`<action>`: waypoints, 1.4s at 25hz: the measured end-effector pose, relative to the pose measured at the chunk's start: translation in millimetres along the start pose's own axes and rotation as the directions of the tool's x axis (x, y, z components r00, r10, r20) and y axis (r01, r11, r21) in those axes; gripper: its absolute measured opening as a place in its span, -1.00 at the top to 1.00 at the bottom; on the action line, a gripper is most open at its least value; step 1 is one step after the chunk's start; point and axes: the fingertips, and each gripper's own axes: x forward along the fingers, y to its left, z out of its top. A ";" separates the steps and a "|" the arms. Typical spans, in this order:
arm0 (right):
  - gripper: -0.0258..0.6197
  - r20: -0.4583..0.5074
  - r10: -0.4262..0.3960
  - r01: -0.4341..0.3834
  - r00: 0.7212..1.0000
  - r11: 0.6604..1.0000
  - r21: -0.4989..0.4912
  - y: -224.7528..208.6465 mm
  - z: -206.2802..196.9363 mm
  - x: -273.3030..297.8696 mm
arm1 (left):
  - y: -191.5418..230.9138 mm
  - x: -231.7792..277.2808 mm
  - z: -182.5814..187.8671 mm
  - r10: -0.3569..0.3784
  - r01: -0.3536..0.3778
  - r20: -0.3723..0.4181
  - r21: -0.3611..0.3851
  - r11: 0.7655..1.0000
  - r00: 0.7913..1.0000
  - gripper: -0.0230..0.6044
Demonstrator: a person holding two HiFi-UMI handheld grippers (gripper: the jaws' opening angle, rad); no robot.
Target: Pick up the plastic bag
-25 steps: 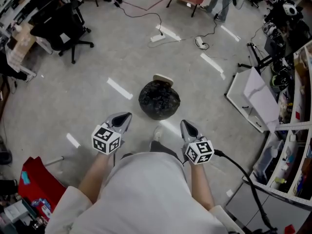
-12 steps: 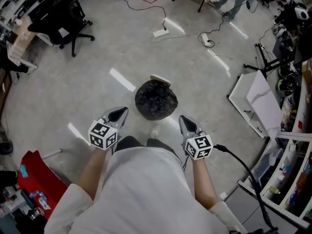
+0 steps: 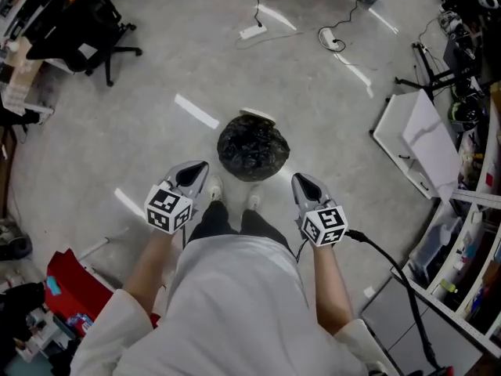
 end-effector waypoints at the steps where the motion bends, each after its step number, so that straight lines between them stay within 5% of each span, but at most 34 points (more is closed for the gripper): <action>1: 0.86 -0.004 -0.010 0.010 1.000 1.000 0.005 -2.2 -1.3 3.0 | 4.1 4.5 -2.4 -0.011 0.011 -0.012 0.007 1.000 1.000 0.92; 6: 0.81 -0.048 -0.050 0.052 0.998 0.998 0.033 -21.6 -27.3 28.0 | 36.6 34.7 -24.4 -0.036 0.040 -0.064 0.058 0.998 0.997 0.92; 14: 0.73 -0.171 -0.087 0.104 0.981 0.990 0.094 -57.4 -104.8 73.5 | 87.2 92.4 -91.7 -0.076 0.082 -0.127 0.043 0.996 0.989 0.92; 22: 0.73 -0.306 -0.101 0.144 0.947 0.982 0.123 -99.1 -197.8 129.6 | 157.1 165.1 -186.8 -0.014 0.019 -0.246 0.017 1.000 0.969 0.92; 35: 0.63 -0.478 -0.144 0.230 0.866 0.965 0.126 -192.1 -368.4 225.8 | 268.2 294.0 -368.4 0.049 -0.042 -0.496 0.026 0.999 0.867 0.92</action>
